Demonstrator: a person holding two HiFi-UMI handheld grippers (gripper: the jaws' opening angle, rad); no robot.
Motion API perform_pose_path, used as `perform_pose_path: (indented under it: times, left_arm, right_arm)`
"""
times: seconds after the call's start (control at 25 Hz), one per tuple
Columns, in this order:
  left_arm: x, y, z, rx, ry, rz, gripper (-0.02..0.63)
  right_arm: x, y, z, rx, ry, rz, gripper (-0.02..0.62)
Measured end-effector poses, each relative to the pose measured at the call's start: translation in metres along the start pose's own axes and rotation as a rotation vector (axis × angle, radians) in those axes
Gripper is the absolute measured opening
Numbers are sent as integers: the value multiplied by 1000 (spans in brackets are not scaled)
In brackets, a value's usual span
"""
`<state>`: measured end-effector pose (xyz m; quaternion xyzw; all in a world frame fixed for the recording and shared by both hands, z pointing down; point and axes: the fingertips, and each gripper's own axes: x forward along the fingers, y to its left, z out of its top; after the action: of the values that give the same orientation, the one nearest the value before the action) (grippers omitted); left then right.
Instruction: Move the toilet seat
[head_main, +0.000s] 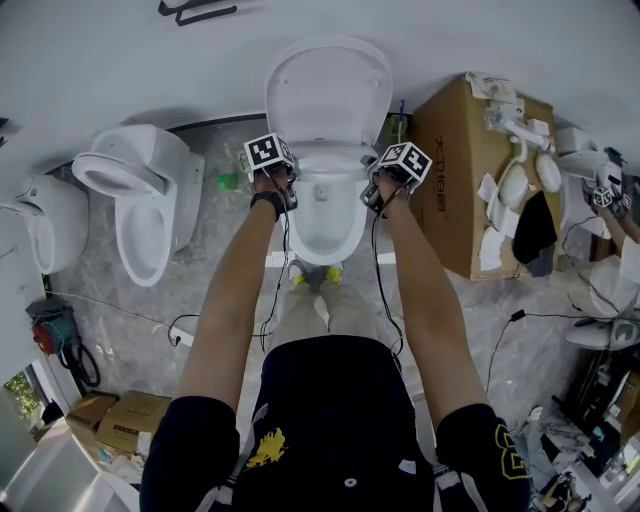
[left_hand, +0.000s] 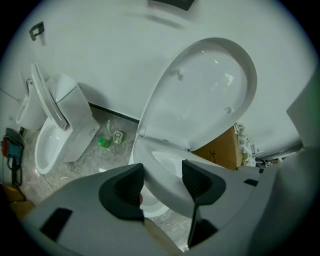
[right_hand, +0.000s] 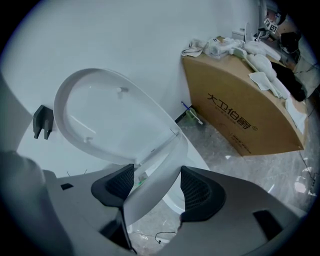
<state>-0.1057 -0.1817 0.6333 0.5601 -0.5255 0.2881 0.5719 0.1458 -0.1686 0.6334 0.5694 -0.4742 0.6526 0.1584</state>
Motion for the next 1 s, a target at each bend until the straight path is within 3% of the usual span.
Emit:
perform_pose_path:
  times: [0.16,0.24,0.28,0.32,0.4,0.48,0.68,0.88,1.0]
  left_arm:
    - [-4,-5,14,7,-41,-21,265]
    - [-4,-12,25,128,-86,-15,260]
    - [0,-18,33,236,-121,-3,112]
    - [5,-27,39,341,-158,13,17]
    - [8,-46,49,454,-217,58,17]
    - [5,-53,57,492,-265,108,18]
    - [-9,-39,74,502,-355,178,18]
    - [-17,-33,80,371,-381,104,18]
    - [-23,-37,84,347,-409,79,18]
  right_arm:
    - [0,8,12,22,-21,24,324]
    - [0,12,17,32,-28,30,325]
    - [0,14,19,36,-30,31,325]
    - [0,16,21,39,-32,33,327]
    - [1,20,25,49,-35,43,327]
    - [1,24,31,59,-37,58,328]
    - [-1,33,44,94,-56,107,331]
    - [0,42,58,128,-78,149,336]
    - [1,48,67,147,-93,172,341]
